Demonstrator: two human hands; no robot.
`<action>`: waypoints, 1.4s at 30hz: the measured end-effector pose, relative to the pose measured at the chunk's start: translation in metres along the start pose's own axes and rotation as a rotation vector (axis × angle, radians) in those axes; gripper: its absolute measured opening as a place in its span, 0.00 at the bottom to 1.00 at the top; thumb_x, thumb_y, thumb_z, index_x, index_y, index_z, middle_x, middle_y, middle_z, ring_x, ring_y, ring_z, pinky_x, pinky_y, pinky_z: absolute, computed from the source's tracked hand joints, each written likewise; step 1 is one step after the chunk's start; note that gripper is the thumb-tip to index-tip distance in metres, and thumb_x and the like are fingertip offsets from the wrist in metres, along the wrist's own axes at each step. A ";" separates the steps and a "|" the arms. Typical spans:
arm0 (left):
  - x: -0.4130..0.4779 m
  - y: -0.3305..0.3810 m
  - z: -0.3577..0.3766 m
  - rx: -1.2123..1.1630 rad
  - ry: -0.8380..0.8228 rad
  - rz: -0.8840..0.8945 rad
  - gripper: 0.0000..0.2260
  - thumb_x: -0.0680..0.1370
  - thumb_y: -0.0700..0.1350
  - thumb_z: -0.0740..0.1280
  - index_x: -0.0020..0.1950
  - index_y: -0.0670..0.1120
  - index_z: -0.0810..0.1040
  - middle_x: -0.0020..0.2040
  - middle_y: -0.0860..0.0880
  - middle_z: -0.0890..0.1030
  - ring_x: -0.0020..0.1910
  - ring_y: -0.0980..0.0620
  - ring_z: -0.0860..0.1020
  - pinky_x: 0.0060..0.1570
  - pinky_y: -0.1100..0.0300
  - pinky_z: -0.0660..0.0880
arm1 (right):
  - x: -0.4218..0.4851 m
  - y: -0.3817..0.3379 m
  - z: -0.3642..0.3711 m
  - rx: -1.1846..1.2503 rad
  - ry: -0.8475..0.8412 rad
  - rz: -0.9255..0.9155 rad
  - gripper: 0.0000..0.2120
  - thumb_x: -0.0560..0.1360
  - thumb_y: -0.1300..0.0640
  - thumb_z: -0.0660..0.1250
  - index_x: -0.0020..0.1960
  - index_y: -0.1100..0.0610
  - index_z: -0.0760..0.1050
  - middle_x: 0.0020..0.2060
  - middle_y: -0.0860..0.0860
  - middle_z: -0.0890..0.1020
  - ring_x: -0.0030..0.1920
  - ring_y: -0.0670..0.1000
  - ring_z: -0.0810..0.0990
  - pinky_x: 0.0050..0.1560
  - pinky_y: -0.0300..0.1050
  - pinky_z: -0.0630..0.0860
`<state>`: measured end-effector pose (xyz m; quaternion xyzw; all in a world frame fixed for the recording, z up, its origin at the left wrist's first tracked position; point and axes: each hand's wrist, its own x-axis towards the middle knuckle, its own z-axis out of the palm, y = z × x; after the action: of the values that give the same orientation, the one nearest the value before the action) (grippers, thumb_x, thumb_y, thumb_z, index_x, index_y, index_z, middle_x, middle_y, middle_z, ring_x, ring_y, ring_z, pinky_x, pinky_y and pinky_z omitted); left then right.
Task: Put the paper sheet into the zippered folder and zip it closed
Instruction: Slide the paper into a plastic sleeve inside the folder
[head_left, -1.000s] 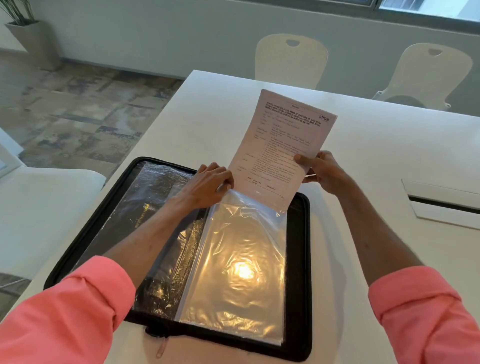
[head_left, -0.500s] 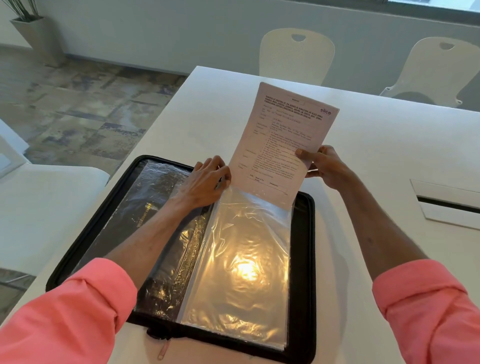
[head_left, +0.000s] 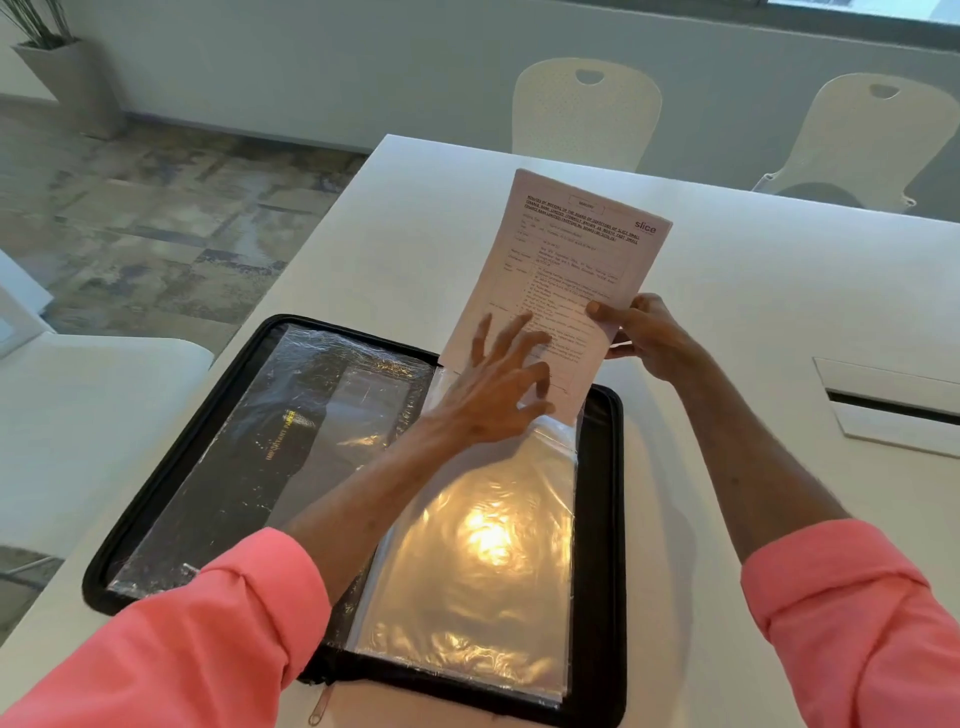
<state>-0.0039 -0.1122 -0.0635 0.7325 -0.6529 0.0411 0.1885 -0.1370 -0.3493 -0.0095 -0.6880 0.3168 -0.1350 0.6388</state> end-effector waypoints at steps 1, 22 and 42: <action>0.002 0.004 0.001 -0.005 0.003 0.003 0.10 0.79 0.56 0.74 0.57 0.53 0.84 0.80 0.47 0.71 0.87 0.41 0.57 0.83 0.30 0.45 | 0.000 0.000 0.000 -0.006 -0.004 -0.004 0.15 0.81 0.56 0.76 0.67 0.59 0.82 0.55 0.56 0.91 0.55 0.58 0.91 0.46 0.52 0.89; -0.030 -0.114 -0.043 0.121 -0.158 -0.110 0.09 0.84 0.51 0.61 0.55 0.51 0.80 0.58 0.49 0.78 0.56 0.49 0.76 0.60 0.49 0.69 | 0.003 0.006 -0.004 0.011 -0.058 -0.073 0.08 0.82 0.60 0.75 0.60 0.55 0.85 0.57 0.58 0.90 0.57 0.62 0.90 0.53 0.59 0.90; -0.037 -0.134 -0.042 -0.023 -0.132 -0.050 0.07 0.83 0.53 0.64 0.57 0.56 0.81 0.63 0.53 0.75 0.58 0.52 0.76 0.58 0.54 0.68 | 0.023 0.004 -0.007 0.063 -0.103 -0.018 0.17 0.80 0.62 0.76 0.68 0.62 0.82 0.62 0.56 0.89 0.60 0.59 0.90 0.53 0.54 0.88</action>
<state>0.1286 -0.0532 -0.0655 0.7476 -0.6457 -0.0196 0.1545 -0.1247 -0.3685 -0.0174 -0.6765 0.2729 -0.1152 0.6743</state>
